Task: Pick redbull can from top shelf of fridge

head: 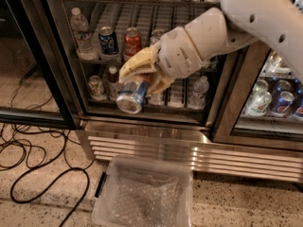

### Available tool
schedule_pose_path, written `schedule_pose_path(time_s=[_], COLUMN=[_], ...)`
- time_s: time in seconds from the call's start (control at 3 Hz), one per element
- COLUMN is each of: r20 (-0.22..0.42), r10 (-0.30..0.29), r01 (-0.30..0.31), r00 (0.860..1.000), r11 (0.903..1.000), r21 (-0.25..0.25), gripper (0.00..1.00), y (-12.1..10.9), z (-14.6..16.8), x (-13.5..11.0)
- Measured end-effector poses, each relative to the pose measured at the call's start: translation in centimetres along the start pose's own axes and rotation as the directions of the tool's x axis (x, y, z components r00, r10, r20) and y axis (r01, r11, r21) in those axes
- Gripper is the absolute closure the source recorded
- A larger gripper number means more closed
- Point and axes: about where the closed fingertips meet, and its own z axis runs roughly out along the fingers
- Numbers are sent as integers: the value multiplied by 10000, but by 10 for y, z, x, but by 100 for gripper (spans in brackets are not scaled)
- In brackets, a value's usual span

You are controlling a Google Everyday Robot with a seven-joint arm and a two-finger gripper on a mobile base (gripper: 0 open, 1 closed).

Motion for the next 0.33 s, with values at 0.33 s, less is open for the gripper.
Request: schedule_pose_path(time_s=[0.33], r20=[-204], r10=[53], r01=[-53], r00=[9998], r11=[10000], r21=[-3], gripper=[100], y=[-1], z=[7], x=[5])
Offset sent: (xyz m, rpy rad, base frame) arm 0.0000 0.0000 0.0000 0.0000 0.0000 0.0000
